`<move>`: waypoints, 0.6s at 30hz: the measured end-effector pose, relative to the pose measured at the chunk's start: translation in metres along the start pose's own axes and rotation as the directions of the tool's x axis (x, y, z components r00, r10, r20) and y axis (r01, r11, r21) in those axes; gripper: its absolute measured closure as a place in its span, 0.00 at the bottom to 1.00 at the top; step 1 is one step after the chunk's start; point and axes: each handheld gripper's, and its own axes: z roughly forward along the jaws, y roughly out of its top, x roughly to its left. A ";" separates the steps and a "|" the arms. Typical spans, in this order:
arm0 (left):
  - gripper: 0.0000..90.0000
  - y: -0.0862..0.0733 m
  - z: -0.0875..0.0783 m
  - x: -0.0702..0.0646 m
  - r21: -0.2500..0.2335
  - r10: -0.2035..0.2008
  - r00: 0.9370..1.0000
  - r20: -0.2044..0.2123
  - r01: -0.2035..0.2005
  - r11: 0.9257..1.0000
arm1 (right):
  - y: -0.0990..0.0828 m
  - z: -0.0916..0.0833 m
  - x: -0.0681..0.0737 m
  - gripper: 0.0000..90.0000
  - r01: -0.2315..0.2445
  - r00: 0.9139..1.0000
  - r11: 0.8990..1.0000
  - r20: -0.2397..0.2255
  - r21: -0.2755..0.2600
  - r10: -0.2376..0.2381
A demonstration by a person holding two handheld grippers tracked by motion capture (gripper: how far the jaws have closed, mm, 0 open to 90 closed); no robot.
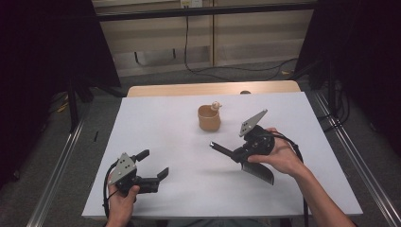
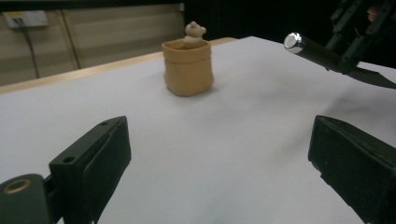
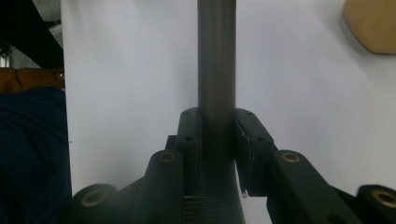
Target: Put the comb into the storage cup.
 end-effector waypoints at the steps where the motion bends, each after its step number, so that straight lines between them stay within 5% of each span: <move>1: 0.07 0.001 0.001 0.000 0.013 -0.008 1.000 0.022 0.007 1.000 | 0.002 0.000 0.002 0.81 0.004 1.000 1.000 -0.003 0.002 -0.004; 7: 0.08 0.011 0.003 -0.001 0.088 -0.008 0.992 0.127 -0.003 0.996 | 0.010 0.003 0.008 0.81 0.030 0.999 0.999 -0.021 0.028 -0.029; 12: 0.05 0.022 0.002 -0.004 0.137 0.008 0.985 0.174 -0.032 0.990 | 0.013 0.005 0.008 0.81 0.029 0.999 0.997 -0.025 0.065 -0.027; 18: 0.03 0.033 0.010 -0.016 0.163 0.083 0.977 0.198 -0.117 0.980 | 0.015 0.006 0.009 0.81 0.036 0.999 0.996 -0.033 0.086 -0.033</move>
